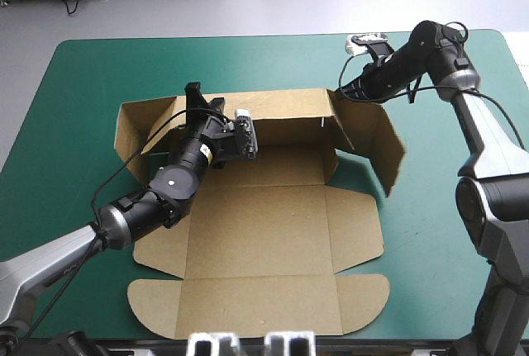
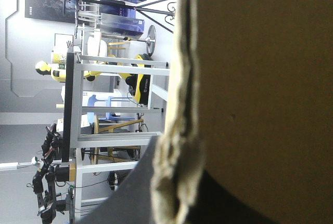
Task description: Fold the box
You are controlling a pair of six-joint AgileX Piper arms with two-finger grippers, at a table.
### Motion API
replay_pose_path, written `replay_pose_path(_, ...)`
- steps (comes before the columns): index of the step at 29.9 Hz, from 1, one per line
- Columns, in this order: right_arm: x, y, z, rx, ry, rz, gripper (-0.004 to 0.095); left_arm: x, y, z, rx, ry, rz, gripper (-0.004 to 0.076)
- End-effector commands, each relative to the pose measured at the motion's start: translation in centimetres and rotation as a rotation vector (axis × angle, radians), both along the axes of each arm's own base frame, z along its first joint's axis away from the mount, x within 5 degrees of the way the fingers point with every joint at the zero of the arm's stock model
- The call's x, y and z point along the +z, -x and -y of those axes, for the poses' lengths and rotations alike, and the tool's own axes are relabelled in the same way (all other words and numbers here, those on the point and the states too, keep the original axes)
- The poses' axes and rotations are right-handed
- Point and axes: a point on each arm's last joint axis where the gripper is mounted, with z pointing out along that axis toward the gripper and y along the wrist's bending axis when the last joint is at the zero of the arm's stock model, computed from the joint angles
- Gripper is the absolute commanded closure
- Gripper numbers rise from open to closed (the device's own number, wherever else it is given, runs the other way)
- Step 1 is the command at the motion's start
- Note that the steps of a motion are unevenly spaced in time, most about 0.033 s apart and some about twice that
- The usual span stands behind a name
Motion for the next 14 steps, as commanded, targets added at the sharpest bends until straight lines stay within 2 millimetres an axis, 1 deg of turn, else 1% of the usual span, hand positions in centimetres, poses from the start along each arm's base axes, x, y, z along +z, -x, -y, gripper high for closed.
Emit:
replay_pose_path(1,4.8,3.6,0.5,0.051,-0.027,0.1,0.0933,2.5,0.3,-0.5,0.016,0.02,0.095,0.0734)
replay_pose_path(3,5.0,4.7,0.6,0.068,-0.019,0.101,0.0933,2.5,0.3,-0.5,0.013,0.01,0.097,0.0734)
replay_pose_path(6,4.7,5.9,0.5,0.111,-0.029,0.096,0.0933,2.5,0.3,-0.5,0.011,0.01,0.096,0.0734)
replay_pose_path(8,4.3,6.5,0.1,0.185,-0.09,0.11,0.0933,2.5,0.3,-0.5,0.011,0.01,0.096,0.0734)
replay_pose_path(10,4.1,7.1,-0.3,0.263,-0.196,0.145,0.0932,2.5,0.3,-0.5,0.011,0.01,0.096,0.0734)
replay_pose_path(12,3.9,7.3,0.1,0.259,-0.271,0.182,0.0932,2.5,0.3,-0.5,0.012,0.013,0.094,0.0734)
replay_pose_path(14,3.5,7.4,0.7,0.223,-0.273,0.229,0.0932,2.5,0.3,-0.5,0.015,0.014,0.094,0.0734)
